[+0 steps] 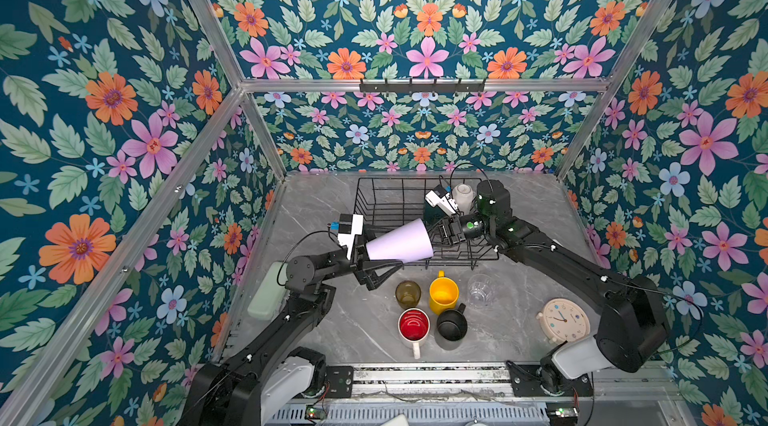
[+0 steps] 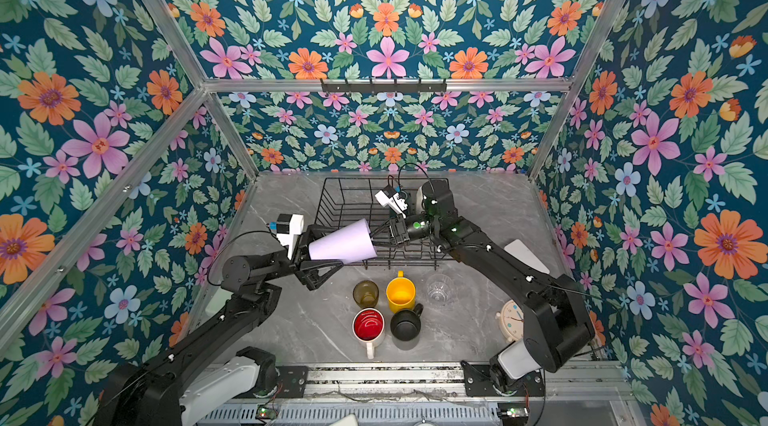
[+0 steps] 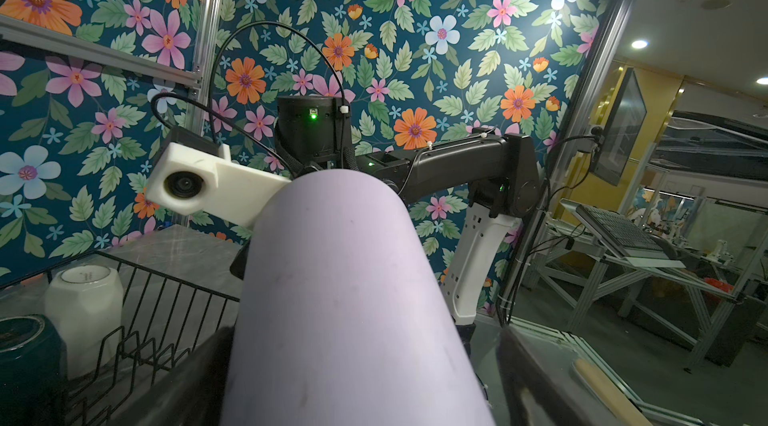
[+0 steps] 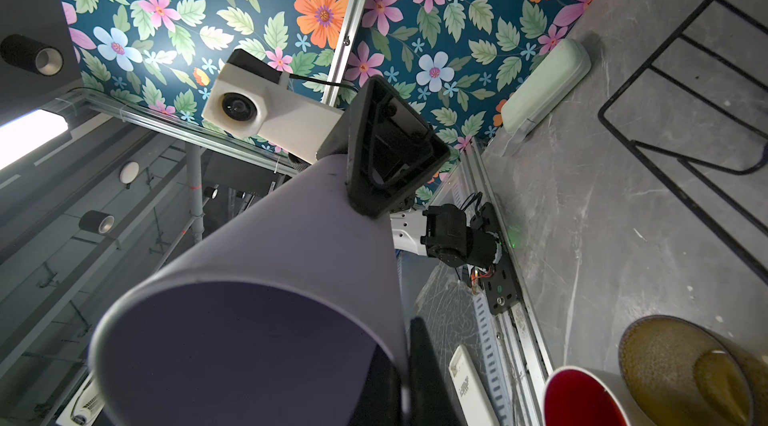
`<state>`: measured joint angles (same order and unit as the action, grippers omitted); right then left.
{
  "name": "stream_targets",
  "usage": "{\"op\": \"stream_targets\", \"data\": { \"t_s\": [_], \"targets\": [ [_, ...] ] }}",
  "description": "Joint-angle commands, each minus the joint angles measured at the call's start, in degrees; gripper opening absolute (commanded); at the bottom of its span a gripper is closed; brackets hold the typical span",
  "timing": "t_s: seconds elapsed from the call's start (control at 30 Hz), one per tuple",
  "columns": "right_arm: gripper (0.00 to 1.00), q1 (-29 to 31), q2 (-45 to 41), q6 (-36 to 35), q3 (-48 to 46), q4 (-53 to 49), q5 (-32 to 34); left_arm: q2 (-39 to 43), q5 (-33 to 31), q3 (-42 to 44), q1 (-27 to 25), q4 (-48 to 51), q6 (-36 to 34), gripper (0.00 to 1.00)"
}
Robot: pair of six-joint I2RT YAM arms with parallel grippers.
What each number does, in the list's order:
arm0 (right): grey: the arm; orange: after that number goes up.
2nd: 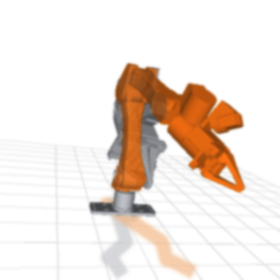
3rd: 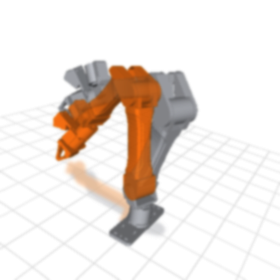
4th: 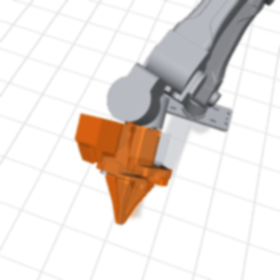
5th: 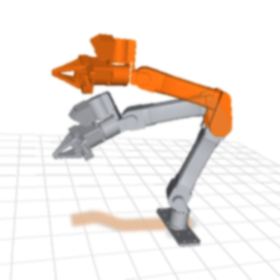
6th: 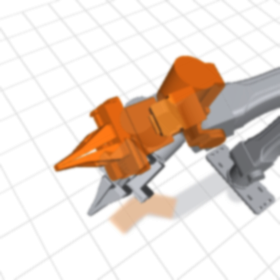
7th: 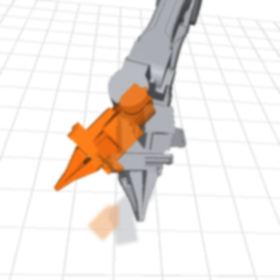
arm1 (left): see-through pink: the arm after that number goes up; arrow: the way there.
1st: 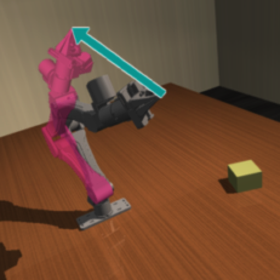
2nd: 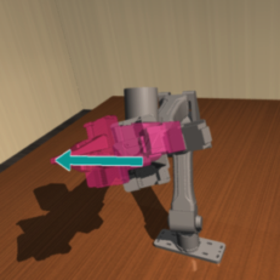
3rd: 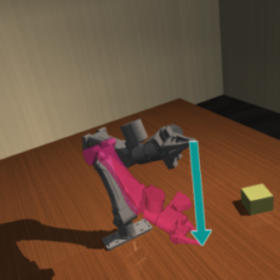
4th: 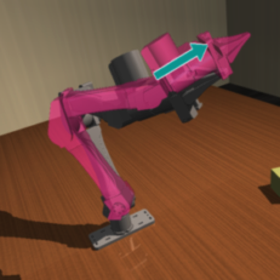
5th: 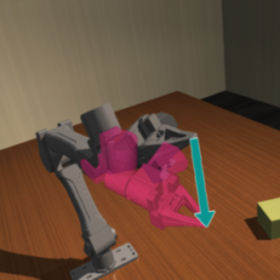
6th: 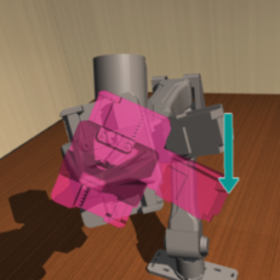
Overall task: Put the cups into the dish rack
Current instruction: 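Close the left gripper on the lavender cup's base while the right gripper holds it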
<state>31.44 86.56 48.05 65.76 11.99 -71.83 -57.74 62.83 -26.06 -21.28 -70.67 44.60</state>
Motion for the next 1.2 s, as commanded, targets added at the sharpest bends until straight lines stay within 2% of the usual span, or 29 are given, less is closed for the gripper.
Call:
{"op": "stream_targets", "data": {
  "t_s": [0.0, 0.37, 0.5, 0.63, 0.7, 0.87, 1.03, 1.17],
  "targets": [
    [0.00, 0.36, 0.86, 2.22, 0.38, 3.82, -0.65, 0.32, 1.06, 0.09, 0.01, -1.43, 0.61, 0.96],
    [0.00, 0.67, 1.93, 3.85, 1.91, 5.16, -0.47, -0.63, 2.59, 0.52, -0.06, -2.38, 1.44, 0.88],
    [0.00, 0.69, 2.09, 3.67, 2.18, 4.65, -0.13, -0.65, 3.13, 0.25, 0.01, -2.71, 1.43, 0.72],
    [0.00, 0.67, 2.71, 3.19, 3.23, 3.44, -0.05, -0.47, 1.86, -0.17, -0.04, -2.69, 1.57, 0.44],
    [0.00, 0.64, 2.49, 3.12, 3.23, 3.24, 0.46, -0.25, 1.66, -0.54, -0.02, -2.69, 1.78, 0.34],
    [0.19, 0.29, 0.87, 0.11, 3.74, -1.02, 2.61, 1.17, 1.01, -1.45, 0.01, 1.16, -0.64, 0.15],
    [0.47, -3.51, -1.80, -1.76, 2.62, -6.54, 6.95, 3.11, 0.01, -1.69, 0.01, 4.15, -2.20, 0.01],
    [0.63, -9.33, -6.61, -3.05, -0.85, -10.24, 13.40, 5.61, -2.35, -3.64, 0.01, 14.86, -8.64, 0.00]
  ]
}}
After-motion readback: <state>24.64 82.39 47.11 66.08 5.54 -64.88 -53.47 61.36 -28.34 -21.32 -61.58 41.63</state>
